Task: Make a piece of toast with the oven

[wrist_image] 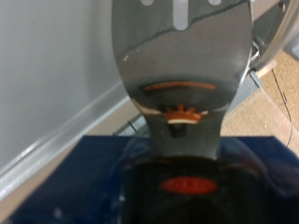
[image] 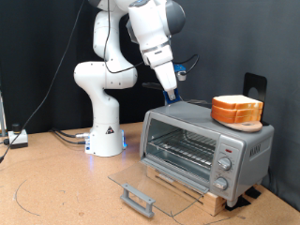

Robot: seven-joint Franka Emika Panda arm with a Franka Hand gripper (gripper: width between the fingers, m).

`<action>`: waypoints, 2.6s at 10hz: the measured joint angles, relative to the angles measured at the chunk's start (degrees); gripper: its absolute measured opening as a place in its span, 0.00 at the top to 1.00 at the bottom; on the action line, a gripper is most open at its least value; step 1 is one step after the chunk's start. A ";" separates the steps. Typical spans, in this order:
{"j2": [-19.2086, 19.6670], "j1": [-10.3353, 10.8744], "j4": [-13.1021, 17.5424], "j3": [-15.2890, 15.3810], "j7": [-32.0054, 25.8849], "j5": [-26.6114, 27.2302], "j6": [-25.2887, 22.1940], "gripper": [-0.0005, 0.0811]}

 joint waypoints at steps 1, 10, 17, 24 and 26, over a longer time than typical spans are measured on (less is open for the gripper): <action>0.08 -0.46 -0.14 -0.01 0.01 -0.47 0.02 0.51; 1.71 -0.60 0.23 3.79 0.50 1.65 3.59 0.51; 1.48 -0.44 1.08 3.85 0.49 2.31 3.61 0.51; 2.55 -0.38 1.58 7.70 3.79 4.08 7.28 0.51; 3.18 -0.34 1.93 8.86 3.80 5.40 7.44 0.51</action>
